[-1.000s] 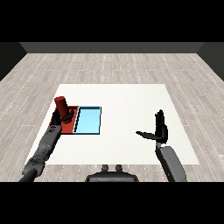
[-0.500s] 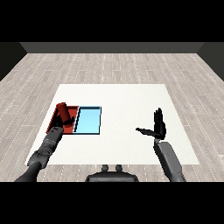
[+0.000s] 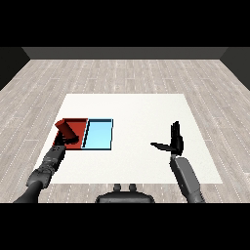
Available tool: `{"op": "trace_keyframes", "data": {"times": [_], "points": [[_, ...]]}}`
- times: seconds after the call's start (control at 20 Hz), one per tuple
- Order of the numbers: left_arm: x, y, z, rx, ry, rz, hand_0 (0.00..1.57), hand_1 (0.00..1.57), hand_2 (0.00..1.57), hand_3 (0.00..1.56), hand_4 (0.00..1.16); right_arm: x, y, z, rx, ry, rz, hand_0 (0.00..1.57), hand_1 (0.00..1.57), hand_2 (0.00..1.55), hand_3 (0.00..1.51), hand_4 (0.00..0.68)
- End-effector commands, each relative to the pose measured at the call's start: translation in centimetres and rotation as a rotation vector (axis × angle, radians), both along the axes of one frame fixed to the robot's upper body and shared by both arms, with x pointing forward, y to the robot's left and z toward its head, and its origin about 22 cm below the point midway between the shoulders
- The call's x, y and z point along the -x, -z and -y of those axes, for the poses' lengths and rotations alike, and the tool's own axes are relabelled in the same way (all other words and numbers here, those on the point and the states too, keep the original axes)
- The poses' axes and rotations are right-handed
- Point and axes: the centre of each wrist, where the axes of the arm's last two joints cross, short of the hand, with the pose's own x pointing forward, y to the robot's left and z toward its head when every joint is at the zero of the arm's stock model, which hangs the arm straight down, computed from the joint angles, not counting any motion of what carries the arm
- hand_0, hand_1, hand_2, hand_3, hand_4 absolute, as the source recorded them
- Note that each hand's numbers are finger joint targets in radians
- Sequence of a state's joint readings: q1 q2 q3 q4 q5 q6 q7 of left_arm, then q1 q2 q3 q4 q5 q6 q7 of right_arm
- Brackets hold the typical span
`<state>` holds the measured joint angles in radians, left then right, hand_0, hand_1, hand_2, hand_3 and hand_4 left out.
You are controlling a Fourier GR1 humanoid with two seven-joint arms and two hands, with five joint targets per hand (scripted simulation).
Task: Pick the red can and put it in the red box
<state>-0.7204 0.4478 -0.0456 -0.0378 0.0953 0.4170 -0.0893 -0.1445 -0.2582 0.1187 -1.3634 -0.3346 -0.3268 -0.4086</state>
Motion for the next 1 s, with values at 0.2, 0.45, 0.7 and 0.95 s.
{"op": "trace_keyframes", "data": {"times": [0.2, 0.45, 0.7, 0.95], "points": [[-0.4, -0.3, 0.3, -0.015, 0.036, -0.037, 0.0, 0.0, 0.0, 0.0, 0.0, -0.5, -1.1, -0.1, -0.036, 0.006, 0.016, 0.0, 0.0, 0.0, 0.0, 0.0], [-2.7, -3.0, 0.3, 0.01, 0.058, 0.236, 0.0, 0.0, 0.0, 0.0, 0.0, 0.1, -1.2, -1.0, -0.048, -0.025, 0.034, 0.0, 0.0, 0.0, 0.0, 0.0], [-3.6, -4.3, 1.0, 0.141, 0.192, 0.546, 1.36, 1.36, 1.25, 0.0, 0.0, 0.9, -1.3, 0.6, -0.055, -0.062, 0.073, 0.0, 0.0, 0.0, 0.0, 0.0], [-4.0, -4.8, 3.2, 0.253, 0.365, 0.756, 0.0, 0.0, 0.0, 0.0, 0.0, 0.6, -2.3, 0.4, -0.041, -0.133, 0.077, 0.0, 0.0, 0.0, 0.0, 0.0]]}}
